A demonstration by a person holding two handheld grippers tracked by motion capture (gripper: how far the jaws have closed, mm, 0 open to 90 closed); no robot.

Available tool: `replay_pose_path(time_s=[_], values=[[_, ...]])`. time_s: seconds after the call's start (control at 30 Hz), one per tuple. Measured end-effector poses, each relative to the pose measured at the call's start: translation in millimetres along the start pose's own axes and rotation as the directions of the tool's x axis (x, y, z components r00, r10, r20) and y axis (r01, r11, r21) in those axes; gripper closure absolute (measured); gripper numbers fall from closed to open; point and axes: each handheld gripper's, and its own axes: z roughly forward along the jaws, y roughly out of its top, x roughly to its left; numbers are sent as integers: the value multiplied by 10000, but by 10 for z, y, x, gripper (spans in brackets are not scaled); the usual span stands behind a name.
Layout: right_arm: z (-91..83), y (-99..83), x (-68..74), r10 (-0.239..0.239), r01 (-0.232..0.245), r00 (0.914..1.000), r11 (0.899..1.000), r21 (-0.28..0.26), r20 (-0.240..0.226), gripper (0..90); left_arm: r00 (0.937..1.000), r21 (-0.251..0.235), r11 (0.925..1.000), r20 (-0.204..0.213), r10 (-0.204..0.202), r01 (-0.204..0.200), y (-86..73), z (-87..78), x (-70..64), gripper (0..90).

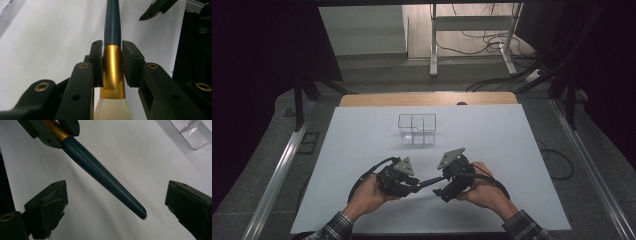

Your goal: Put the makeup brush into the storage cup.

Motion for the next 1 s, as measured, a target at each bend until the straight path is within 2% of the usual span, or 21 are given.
replay_pose_path(time_s=[0.4, 0.47, 0.53, 0.63, 0.87, 0.9, 0.93, 0.97, 1.0], values=[[91, 75, 46, -577, 583, 9980, 9979, 272, -245, 180, 9999, 82, 9999, 63, 145, -145, 23, 4, -18, 724], [111, 95, 60, -785, 798, 9962, 9962, 356, -364, 254, 9998, 115, 9998, 80, 167, -168, 26, 10, -24, 724], [123, 101, 70, -791, 810, 9958, 9959, 410, -468, 308, 9998, 108, 9998, 107, 186, -187, 28, 14, -27, 724], [139, 95, 75, -875, 899, 9948, 9949, 462, -523, 356, 9999, 6, 10000, 122, 57, -57, 32, 21, -42, 724], [147, 90, 98, -1148, 1188, 9896, 9920, 422, -867, 542, 9994, 296, 9993, 265, 221, -229, 43, 50, -46, 724], [147, 90, 98, -1148, 1188, 9896, 9920, 422, -867, 542, 9994, 296, 9993, 265, 221, -229, 43, 50, -46, 723], [147, 88, 102, -1296, 1343, 9869, 9900, 435, -964, 570, 9994, 320, 9994, 314, 136, -147, 41, 52, -52, 723], [155, 79, 122, -1741, 1813, 9796, 9811, 676, -1003, 640, 9987, 272, 9993, 429, 257, -269, 40, 45, -47, 720], [158, 71, 138, -2113, 2214, 9714, 9709, 910, -1086, 702, 9995, 26, 9994, -14, 331, -331, 41, 24, -47, 703]])
